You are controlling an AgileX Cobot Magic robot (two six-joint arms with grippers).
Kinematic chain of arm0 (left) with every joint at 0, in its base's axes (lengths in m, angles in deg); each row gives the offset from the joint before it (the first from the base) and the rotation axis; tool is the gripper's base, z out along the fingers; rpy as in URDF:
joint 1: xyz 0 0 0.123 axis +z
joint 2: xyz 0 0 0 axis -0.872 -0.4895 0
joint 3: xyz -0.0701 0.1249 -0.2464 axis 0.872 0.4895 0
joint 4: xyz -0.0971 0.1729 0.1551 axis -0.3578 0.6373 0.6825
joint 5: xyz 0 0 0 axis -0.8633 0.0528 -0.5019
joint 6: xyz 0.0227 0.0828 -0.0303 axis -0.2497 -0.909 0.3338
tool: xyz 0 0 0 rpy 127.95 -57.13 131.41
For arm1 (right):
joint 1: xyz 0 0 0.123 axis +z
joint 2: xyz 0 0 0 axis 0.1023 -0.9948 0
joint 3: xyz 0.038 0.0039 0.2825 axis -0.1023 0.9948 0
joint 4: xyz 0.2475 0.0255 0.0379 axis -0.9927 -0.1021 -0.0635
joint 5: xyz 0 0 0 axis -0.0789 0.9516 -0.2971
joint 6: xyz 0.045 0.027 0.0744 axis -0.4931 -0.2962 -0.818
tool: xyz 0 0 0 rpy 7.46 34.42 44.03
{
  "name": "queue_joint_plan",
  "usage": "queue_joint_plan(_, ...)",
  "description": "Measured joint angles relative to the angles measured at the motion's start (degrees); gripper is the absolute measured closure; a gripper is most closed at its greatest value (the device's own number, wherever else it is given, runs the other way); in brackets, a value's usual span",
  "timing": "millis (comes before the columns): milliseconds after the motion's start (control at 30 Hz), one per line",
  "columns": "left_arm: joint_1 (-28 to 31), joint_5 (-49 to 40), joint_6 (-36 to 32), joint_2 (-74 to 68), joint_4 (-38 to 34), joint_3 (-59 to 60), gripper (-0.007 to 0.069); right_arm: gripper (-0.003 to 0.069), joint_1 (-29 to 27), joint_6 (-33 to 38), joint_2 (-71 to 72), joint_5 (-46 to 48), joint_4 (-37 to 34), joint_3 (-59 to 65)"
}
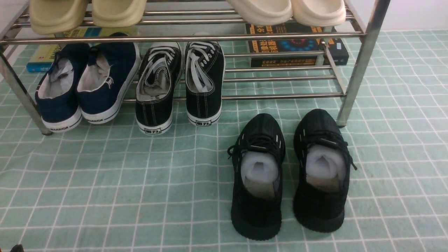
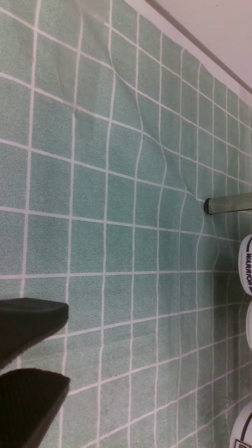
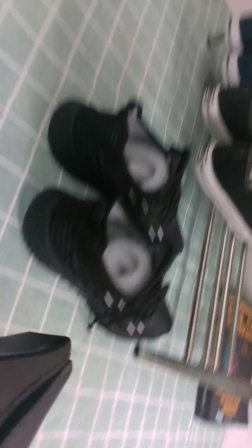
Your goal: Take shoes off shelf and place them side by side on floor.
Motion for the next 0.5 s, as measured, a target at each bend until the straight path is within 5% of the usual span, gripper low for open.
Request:
queue_joint_plan(200,0.0,0.0,0.0,0.0,0.0,0.0,0.0383,0.0646,-12.2,0.0,6.3,0.5,0.7,7.1)
queue_joint_plan(500,0.0,0.0,0.0,0.0,0.0,0.0,0.0383,0.064,-16.2,0.0,7.4,-0.3,-1.2,10.7)
